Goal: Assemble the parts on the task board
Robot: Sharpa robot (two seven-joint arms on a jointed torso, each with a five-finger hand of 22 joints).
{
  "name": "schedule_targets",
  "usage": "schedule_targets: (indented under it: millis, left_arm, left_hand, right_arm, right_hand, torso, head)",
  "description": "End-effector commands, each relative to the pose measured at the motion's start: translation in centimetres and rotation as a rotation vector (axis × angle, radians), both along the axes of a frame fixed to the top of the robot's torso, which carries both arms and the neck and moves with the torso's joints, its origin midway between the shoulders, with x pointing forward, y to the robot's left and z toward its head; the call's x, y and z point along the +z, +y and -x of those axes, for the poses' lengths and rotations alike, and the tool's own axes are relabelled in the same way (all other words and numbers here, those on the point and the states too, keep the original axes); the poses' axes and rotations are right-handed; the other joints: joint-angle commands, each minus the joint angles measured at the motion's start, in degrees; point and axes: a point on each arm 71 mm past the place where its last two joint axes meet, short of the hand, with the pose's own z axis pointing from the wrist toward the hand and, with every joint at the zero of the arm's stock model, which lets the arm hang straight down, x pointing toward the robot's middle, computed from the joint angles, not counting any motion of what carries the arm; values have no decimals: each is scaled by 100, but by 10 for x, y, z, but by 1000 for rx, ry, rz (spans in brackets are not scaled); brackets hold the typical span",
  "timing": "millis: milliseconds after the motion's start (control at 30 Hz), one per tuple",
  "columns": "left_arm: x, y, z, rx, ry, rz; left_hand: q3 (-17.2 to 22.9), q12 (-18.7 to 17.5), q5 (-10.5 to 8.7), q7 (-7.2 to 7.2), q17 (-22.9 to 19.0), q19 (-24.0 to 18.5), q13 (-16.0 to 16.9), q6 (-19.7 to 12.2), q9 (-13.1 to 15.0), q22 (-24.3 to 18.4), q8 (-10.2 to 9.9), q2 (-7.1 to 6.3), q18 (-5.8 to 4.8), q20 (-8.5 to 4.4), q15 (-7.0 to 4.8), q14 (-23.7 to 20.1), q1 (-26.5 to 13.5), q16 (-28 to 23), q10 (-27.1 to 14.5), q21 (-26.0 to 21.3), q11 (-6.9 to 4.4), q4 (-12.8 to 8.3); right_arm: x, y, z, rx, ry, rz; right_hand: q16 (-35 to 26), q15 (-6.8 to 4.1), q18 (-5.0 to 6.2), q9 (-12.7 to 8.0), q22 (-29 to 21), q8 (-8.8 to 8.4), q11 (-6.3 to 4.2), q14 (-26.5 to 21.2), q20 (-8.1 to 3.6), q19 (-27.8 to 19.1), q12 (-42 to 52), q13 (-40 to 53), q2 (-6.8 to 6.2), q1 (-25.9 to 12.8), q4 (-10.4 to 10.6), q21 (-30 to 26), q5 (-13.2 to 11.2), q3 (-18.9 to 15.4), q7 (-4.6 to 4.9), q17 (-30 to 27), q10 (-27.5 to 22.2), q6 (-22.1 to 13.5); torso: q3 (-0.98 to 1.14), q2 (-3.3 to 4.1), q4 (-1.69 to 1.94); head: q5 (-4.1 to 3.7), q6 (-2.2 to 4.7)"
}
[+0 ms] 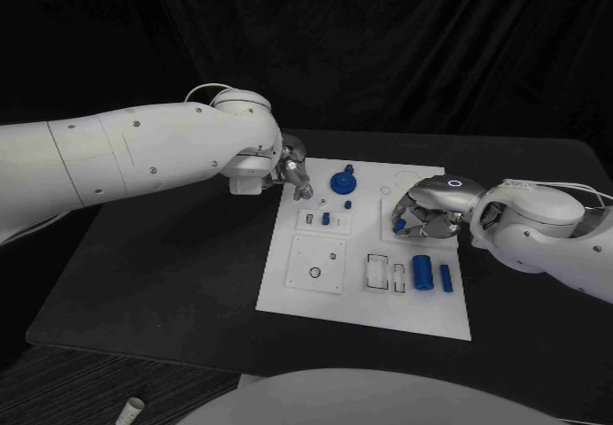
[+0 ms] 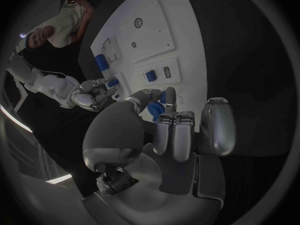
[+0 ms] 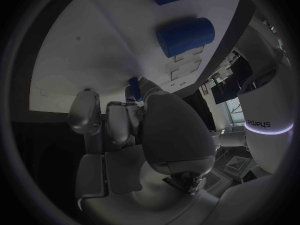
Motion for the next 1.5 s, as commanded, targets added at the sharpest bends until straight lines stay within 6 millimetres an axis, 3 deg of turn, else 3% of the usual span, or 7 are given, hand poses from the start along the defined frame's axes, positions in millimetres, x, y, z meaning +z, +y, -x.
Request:
schedule_targets:
  millis: [33, 233, 533, 667, 833, 1500]
  left_arm:
    - [-2, -4, 5, -43, 135, 47]
    - [-3, -1, 0, -53, 192, 28]
    - [-2, 2, -10, -23, 199, 5]
    - [-2, 1, -14, -7, 196, -9]
    - [-3, -3, -16, 14, 193, -36]
    - [-16, -10, -19, 20, 240, -106]
  left_hand:
    - [725, 19, -67, -23, 1510, 123, 1507, -58, 3, 1106, 65, 39, -44, -6, -4, 606, -69, 15, 600, 111, -29, -668]
    - [1026, 19, -385, -9, 1510, 198, 1507, -153, 29, 1179, 247, 96, -97, 18, 23, 606, -291, 15, 600, 429, -6, -816]
    - [1087, 19, -235, -15, 1510, 218, 1507, -127, 56, 1197, 288, 82, -111, 20, 20, 606, -399, 15, 600, 521, -15, -863]
    - [1086, 19, -227, -16, 1510, 214, 1507, -127, 55, 1195, 286, 82, -109, 20, 20, 606, -402, 15, 600, 512, -14, -863]
    - [1078, 19, -161, -14, 1510, 204, 1507, -135, 55, 1186, 268, 84, -103, 19, 16, 606, -409, 15, 600, 487, -14, -865]
    - [1052, 19, -230, -19, 1510, 185, 1507, -128, 62, 1171, 234, 108, -92, 21, 19, 606, -404, 15, 600, 438, -11, -865]
  right_arm:
    - [-1, 0, 1, -13, 0, 4]
    - [1, 1, 2, 3, -17, -18]
    - [3, 4, 3, 18, -30, -35]
    - [3, 4, 4, 20, -30, -35]
    - [3, 5, 4, 22, -28, -35]
    - [2, 7, 3, 22, -19, -26]
  right_hand:
    - [-32, -17, 39, -5, 707, -22, 10, 0, -20, -36, -21, -247, 6, 70, -33, -26, 30, 6, 13, -4, -39, 22]
    - [-30, -17, 38, -5, 707, -22, 10, 2, -20, -33, -18, -242, 9, 73, -35, -22, 34, 9, 13, 0, -35, 24]
    - [-20, -18, 34, -1, 713, -13, 9, 11, -20, -21, -6, -223, 11, 78, -41, -3, 46, 14, 12, 16, -20, 41]
    - [-24, -18, 34, 0, 712, -10, 10, 12, -21, -20, -8, -224, 11, 78, -42, -5, 55, 15, 13, 12, -18, 48]
    - [-24, -18, 34, 0, 712, -10, 10, 12, -21, -20, -8, -224, 11, 78, -42, -5, 55, 15, 13, 12, -18, 48]
    - [-30, -18, 35, 1, 708, -9, 10, 12, -21, -21, -14, -231, 11, 78, -42, -17, 63, 16, 14, 7, -20, 52]
  torso:
    - [11, -2, -7]
    - [10, -4, -6]
    - [4, 8, -24]
    - [0, 15, -15]
    - [10, 5, -7]
    - [8, 9, -3]
  head:
    - [4, 0]
    - [-10, 0]
    - [9, 0]
    - [-4, 0]
    - [-17, 0]
    - [-6, 0]
